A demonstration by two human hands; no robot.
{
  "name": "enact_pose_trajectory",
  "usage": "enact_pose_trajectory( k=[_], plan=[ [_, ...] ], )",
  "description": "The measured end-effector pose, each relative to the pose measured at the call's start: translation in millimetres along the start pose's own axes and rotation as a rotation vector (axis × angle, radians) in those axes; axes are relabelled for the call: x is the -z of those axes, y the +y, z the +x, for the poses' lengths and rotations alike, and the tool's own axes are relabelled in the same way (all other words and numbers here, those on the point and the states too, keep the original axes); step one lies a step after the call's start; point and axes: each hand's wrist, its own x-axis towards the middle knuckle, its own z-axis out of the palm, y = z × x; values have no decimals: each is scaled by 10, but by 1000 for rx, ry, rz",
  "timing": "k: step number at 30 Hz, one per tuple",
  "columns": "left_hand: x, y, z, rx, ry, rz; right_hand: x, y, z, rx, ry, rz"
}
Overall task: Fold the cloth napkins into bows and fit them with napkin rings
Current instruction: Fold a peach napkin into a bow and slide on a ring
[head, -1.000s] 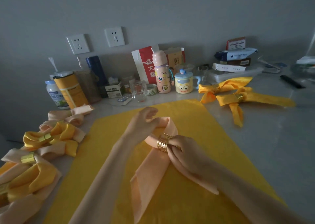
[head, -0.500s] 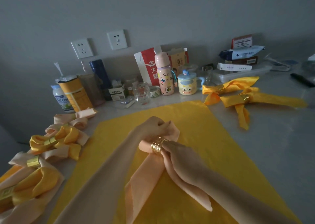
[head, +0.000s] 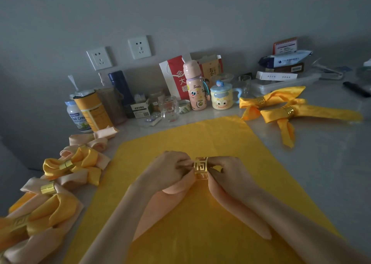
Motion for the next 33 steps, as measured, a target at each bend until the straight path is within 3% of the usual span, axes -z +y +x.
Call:
enact_pose_trajectory(
  k=[6,11,14,21,25,30,33],
  plan=[
    [37,48,-60,-7,12,-185,47,-19,5,35,-39,21],
    [101,136,-121,-86,-73,-242,148,-57,20,-27,-145,97],
    [62,147,-126,-65,-44,-288,136,-24,9,0,-216,-1],
    [44,281,-139,-8,-108,-244,170,-110,-18,85,-110,-108],
    [102,324,-182,-39,-270,-470,180,-84,-9,75,-46,-33],
    [-24,354,-136,-112,-96,-336,179,-7,-51,26,-105,11],
    [-12,320,-124,-130,-44,-355,267,-34,-27,-80,-127,257]
  ],
)
